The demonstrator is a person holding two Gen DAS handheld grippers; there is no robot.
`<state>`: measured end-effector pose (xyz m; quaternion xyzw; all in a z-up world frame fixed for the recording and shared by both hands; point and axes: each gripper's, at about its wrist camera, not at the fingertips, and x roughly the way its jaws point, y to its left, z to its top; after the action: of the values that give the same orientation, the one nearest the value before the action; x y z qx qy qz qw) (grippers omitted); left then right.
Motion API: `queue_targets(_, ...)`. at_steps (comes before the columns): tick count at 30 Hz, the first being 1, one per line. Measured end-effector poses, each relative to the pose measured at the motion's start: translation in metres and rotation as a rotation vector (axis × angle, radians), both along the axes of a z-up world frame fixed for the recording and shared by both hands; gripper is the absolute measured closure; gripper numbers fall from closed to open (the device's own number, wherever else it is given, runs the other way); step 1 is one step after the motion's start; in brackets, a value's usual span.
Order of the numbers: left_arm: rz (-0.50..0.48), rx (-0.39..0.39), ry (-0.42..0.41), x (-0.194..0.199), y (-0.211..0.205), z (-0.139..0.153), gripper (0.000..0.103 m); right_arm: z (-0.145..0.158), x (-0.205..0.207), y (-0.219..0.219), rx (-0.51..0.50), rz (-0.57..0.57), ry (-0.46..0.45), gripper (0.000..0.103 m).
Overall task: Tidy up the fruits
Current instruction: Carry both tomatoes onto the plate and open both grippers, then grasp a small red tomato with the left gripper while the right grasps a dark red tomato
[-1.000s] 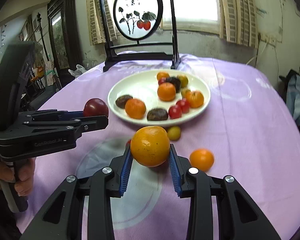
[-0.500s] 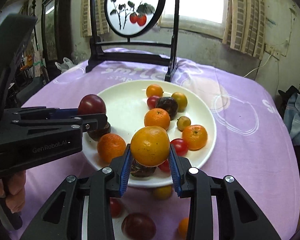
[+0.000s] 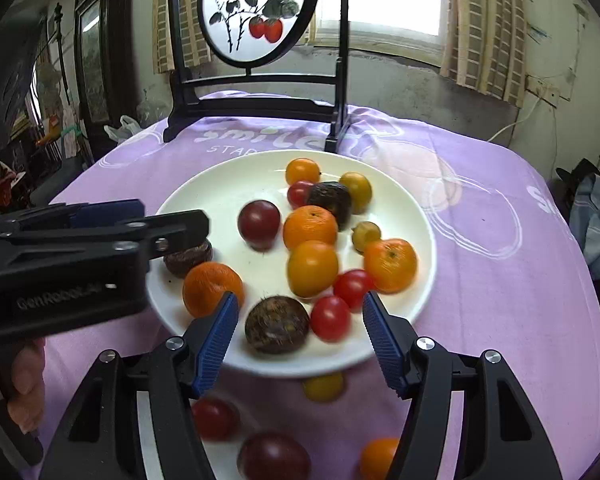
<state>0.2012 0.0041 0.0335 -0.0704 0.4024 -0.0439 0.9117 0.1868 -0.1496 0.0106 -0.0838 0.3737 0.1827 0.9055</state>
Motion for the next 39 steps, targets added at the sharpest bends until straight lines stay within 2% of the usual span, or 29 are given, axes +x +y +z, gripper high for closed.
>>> queue_targets(2,0.004,-0.005,-0.006,-0.012,0.000,0.002,0.024,0.002,-0.008,-0.012,0.020,-0.007,0.004,0.038)
queue_targets(7,-0.008,0.006,-0.010,-0.045,-0.008,-0.005,0.016,0.000,-0.037,-0.038,0.058,-0.010,0.029,0.037)
queue_targets(12,-0.048,0.020,0.024,-0.071,-0.017,-0.021,0.015,-0.010,-0.067,-0.044,0.050,0.027,0.055,0.037)
queue_targets(17,-0.039,0.036,0.022,-0.088,-0.016,-0.037,0.014,-0.020,-0.090,-0.040,0.030,0.061,0.078,0.037)
queue_targets(25,-0.048,0.045,0.024,-0.091,-0.009,-0.044,0.014,-0.038,-0.092,-0.026,-0.035,0.081,0.122,0.037)
queue_targets(29,-0.048,0.009,0.066,-0.089,-0.005,-0.052,0.014,-0.043,-0.079,-0.019,-0.070,0.078,0.135,0.038)
queue_targets(31,-0.061,-0.020,0.099,-0.086,-0.004,-0.058,0.014,-0.044,-0.072,-0.017,-0.078,0.075,0.134,0.040)
queue_targets(34,-0.063,-0.023,0.107,-0.085,-0.004,-0.060,0.014,-0.046,-0.060,-0.012,-0.081,0.086,0.145,0.055)
queue_targets(35,-0.062,-0.019,0.107,-0.084,-0.004,-0.060,0.014,-0.045,-0.058,-0.011,-0.070,0.095,0.145,0.063)
queue_targets(39,-0.057,-0.026,0.113,-0.083,-0.003,-0.062,0.014,-0.044,-0.060,-0.014,-0.040,0.088,0.135,0.063)
